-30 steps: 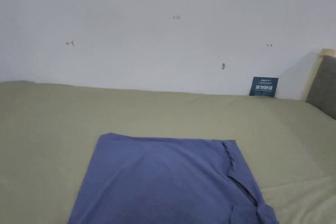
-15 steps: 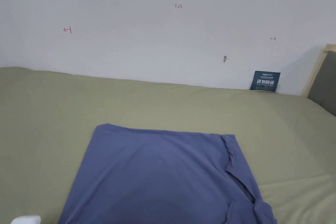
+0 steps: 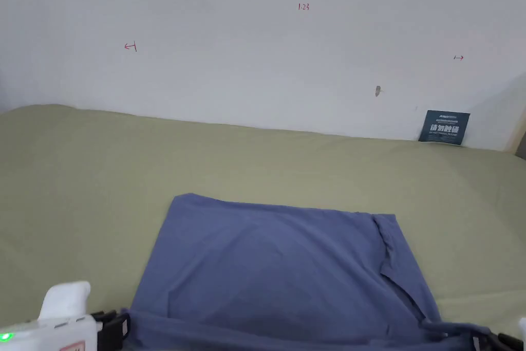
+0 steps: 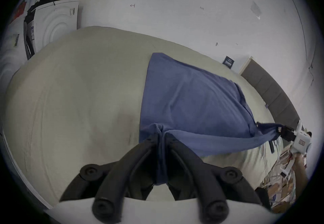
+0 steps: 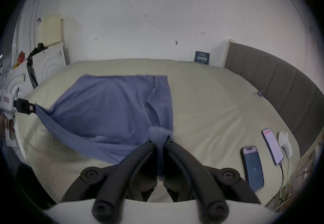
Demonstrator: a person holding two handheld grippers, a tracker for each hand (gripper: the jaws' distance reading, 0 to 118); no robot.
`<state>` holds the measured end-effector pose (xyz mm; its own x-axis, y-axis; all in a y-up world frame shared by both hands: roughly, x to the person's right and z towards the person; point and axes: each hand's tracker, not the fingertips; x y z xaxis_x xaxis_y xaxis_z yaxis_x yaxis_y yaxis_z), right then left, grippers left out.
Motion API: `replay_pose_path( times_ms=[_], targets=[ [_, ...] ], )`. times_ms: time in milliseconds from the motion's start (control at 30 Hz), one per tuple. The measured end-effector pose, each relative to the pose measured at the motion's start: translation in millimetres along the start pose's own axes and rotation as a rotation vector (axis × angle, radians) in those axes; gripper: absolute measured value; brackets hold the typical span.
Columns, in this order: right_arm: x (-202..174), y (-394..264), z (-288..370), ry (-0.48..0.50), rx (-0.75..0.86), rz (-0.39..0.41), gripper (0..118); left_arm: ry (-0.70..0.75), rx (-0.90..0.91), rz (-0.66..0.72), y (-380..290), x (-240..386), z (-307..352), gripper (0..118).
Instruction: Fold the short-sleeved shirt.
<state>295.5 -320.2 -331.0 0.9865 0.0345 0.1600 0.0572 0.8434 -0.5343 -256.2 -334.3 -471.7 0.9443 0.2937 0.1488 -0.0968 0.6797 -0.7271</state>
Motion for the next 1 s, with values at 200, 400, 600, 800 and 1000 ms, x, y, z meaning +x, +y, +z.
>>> replay_pose_path(
  times_ms=[200, 400, 600, 800, 1000],
  targets=[
    [15.5, 54.1, -76.1, 0.018, -0.061, -0.075, 4, 0.047, -0.071, -0.016, 63.3, 9.6, -60.3, 9],
    [21.8, 73.4, -153.9, 0.020, -0.179, -0.092, 4, 0.128, -0.179, -0.125, 87.4, 22.2, -117.3, 9],
    [29.0, 73.7, -183.7, 0.036, -0.204, -0.141, 65, 0.144, -0.221, -0.078, 87.1, 21.9, -138.0, 78],
    [45.3, 83.0, -132.1, 0.039, -0.086, -0.233, 105, 0.084, -0.117, -0.039, 98.4, 19.9, -86.4, 96],
    [25.8, 61.8, -46.0, 0.075, -0.069, -0.144, 85, 0.057, 0.005, -0.109, 67.9, 32.3, -8.6, 76]
  ],
)
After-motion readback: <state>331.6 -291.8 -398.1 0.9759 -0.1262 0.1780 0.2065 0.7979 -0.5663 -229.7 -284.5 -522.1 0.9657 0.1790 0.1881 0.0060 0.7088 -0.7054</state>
